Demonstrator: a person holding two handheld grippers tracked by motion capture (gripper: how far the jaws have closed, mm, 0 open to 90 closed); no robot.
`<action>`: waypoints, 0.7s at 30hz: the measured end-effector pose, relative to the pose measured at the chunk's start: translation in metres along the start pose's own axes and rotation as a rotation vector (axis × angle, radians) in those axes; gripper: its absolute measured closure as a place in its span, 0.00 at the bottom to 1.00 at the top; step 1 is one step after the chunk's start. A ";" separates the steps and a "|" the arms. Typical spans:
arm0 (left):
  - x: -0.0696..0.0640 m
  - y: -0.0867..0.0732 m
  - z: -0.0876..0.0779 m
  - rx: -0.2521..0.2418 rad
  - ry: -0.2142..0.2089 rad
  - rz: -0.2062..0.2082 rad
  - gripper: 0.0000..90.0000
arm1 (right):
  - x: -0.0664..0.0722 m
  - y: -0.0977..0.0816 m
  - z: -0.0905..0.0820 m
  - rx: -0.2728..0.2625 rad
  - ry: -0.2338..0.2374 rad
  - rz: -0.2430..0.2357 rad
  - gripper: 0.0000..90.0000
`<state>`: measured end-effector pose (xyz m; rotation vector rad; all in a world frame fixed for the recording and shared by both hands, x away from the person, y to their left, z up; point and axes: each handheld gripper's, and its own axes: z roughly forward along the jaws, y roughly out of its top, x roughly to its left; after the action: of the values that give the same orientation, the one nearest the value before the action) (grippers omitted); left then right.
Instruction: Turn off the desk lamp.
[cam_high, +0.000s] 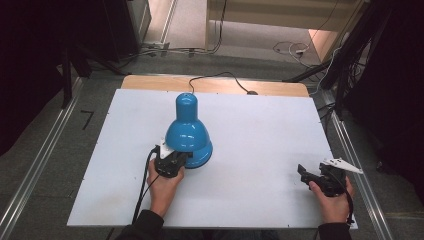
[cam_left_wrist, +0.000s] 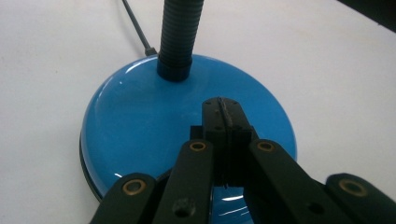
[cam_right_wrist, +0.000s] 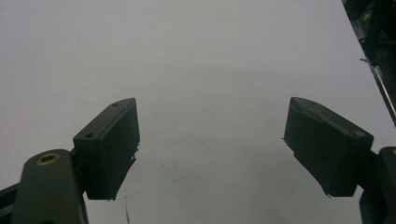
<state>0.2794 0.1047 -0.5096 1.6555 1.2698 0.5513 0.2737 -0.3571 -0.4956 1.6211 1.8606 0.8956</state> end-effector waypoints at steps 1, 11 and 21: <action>0.002 -0.001 -0.001 0.004 0.010 0.005 1.00 | 0.000 0.000 0.000 0.001 -0.001 0.001 0.19; 0.012 -0.001 -0.006 -0.013 0.030 -0.019 1.00 | 0.001 0.000 0.000 0.000 0.001 0.003 0.19; 0.024 0.001 -0.014 -0.035 0.052 -0.043 0.92 | -0.001 0.000 -0.001 -0.002 0.000 0.009 0.19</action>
<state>0.2770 0.1326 -0.5068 1.5909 1.3235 0.5906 0.2729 -0.3582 -0.4950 1.6294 1.8529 0.9006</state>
